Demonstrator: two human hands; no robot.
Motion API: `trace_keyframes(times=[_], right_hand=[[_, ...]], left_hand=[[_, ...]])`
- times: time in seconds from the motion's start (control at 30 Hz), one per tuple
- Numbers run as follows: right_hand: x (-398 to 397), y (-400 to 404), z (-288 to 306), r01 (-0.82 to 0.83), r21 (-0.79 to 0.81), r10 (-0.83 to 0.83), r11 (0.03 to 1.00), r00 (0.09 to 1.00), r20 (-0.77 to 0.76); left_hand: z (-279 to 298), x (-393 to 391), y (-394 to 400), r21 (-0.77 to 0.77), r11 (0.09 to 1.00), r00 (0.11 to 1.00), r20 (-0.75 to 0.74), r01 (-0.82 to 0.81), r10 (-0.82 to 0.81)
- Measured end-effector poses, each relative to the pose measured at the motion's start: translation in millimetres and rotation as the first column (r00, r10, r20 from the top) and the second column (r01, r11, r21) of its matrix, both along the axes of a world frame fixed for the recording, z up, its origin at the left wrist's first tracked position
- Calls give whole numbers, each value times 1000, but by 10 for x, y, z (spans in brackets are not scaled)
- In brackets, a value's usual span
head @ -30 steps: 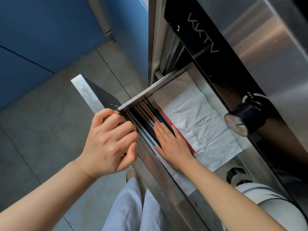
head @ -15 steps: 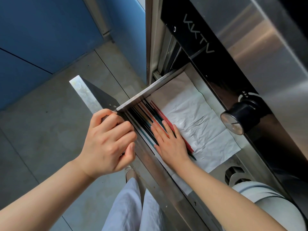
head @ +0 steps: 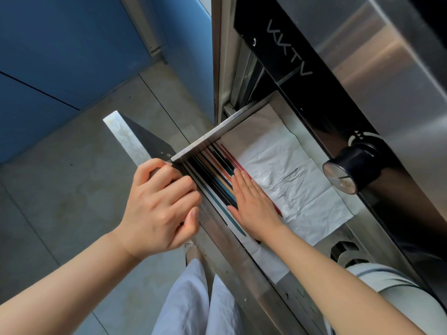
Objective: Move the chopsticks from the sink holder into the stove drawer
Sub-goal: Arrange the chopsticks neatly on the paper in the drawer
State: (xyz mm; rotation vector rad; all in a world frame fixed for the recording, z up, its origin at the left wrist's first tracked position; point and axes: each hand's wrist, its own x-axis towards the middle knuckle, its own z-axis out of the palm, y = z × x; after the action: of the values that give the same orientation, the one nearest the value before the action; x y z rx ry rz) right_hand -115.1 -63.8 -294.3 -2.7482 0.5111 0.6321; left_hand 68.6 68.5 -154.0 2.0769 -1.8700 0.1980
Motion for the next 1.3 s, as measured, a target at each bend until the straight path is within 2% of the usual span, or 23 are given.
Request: trace_keyframes(times=[0.27, 0.4, 0.6, 0.73, 0.87, 1.07, 1.17, 1.23, 1.3], right_hand=[[-136, 49, 77, -30, -19, 31, 999, 997, 71], [-264, 134, 5, -72, 34, 71, 997, 997, 27], [-210, 137, 38, 12, 27, -11, 1000, 999, -35], [-248, 79, 77, -71, 52, 71, 996, 997, -7], [-350, -46, 100, -31, -6, 31, 999, 999, -7], [-244, -95, 93, -57, 60, 55, 997, 998, 31], [-135, -129, 143, 49, 99, -65, 994, 985, 161], [-87, -157, 173, 145, 59, -155, 988, 956, 251], [-36, -166, 192, 212, 8, -207, 977, 943, 261]], left_hand=[[9, 5, 10, 12, 1000, 1000, 7, 5, -5], [5, 7, 12, 17, 1000, 1000, 6, 5, -5], [4, 10, 12, 10, 1000, 1000, 8, 5, -5], [3, 10, 17, 12, 1000, 1000, 4, 7, -7], [-5, 6, 15, 6, 1000, 1000, 8, 5, -5], [-4, 7, 14, 7, 1000, 1000, 10, 8, -8], [0, 7, 15, 6, 1000, 1000, 9, 8, -8], [-5, 3, 13, 5, 1000, 1000, 10, 8, -8], [-6, 5, 8, 0, 1000, 1000, 11, 6, -6]])
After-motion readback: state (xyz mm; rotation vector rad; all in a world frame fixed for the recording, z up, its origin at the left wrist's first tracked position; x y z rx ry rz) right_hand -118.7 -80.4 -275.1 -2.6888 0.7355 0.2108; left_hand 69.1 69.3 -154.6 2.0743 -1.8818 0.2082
